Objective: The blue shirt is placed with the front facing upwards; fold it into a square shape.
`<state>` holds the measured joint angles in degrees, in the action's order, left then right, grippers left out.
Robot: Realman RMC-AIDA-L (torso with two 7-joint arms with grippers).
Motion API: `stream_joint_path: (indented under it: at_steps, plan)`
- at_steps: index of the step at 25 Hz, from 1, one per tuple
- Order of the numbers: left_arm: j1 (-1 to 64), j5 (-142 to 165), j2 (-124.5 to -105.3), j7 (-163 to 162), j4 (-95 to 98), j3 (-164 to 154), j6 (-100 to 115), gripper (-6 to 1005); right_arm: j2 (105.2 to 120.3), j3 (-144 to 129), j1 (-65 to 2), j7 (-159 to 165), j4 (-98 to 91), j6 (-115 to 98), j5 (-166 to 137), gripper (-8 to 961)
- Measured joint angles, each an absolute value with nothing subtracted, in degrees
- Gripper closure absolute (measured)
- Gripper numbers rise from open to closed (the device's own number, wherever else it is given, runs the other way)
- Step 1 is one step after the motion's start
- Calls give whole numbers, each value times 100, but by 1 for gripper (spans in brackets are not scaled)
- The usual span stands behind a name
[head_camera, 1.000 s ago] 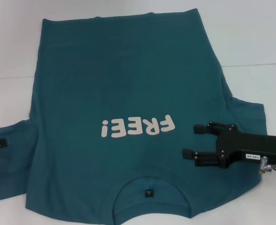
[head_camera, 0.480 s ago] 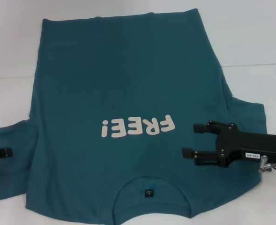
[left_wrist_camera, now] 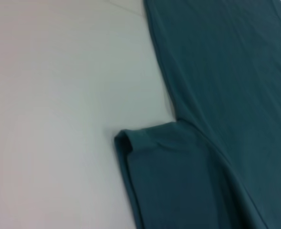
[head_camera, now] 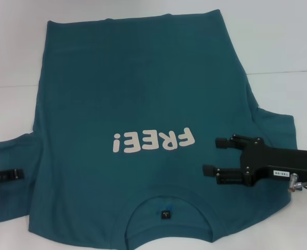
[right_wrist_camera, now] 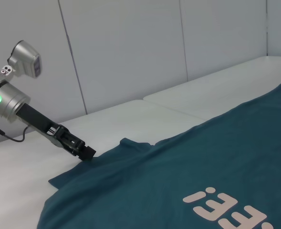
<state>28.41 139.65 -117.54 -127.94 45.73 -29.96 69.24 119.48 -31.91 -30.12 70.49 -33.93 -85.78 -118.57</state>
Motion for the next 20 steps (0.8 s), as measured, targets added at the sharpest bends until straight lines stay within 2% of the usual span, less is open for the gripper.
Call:
stream_joint_path:
  at_steps: [14,17,20]
  plan:
    - [2937,13966,-11719,-12699,4376,-3103,6999,91,11954,-3216,-2997,7049,-3389,-8528,-11857,25]
    - [2936,13961,-11735,-12692,4390,-3112,6947,274,11953,-3212,-2997,7048,-3383,-8523,-11856,25]
    - [2930,13942,-11739,-12691,4415,-3102,6921,393,11954,-3207,-2997,7049,-3382,-8523,-11856,25]
